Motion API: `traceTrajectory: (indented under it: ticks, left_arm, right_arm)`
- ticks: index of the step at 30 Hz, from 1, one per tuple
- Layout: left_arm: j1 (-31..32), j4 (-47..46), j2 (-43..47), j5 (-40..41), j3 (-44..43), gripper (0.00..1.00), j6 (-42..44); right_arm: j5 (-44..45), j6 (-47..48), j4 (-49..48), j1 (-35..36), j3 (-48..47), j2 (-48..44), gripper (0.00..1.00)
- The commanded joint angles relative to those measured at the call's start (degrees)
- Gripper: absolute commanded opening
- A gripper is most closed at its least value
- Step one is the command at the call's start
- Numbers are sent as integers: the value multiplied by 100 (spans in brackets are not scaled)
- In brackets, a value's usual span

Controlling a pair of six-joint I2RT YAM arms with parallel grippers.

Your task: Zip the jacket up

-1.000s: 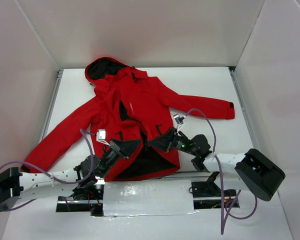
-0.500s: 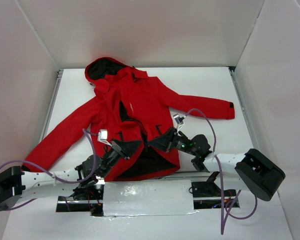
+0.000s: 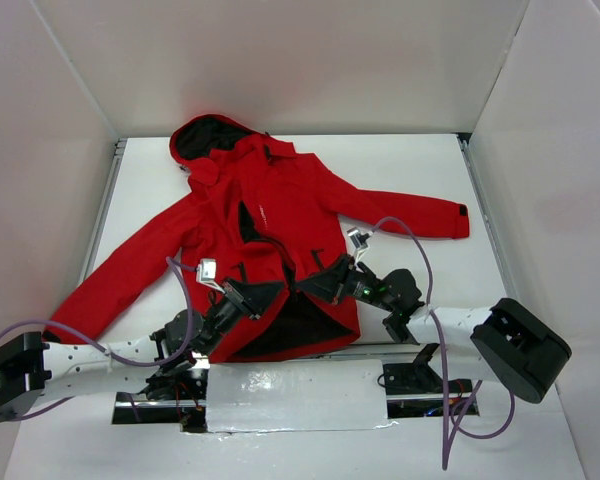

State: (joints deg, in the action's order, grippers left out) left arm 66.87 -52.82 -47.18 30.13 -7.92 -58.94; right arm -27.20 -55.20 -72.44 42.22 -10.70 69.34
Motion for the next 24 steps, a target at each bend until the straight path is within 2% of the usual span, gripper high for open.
traceTrajectory:
  ticks: [1,13,24]
  left_arm:
    - [1,-519,-28,-104,-139,0,-92]
    - [1,-396,24,-95,-157,0,-39]
    - [10,-887,33,-157,45,0,93]
  right_arm:
    - [66,159,-745,-12,-152,-210,0]
    - [171,326,-235,-12,-266,-430,0]
    - [-163,62,-630,-12,-468,9,0]
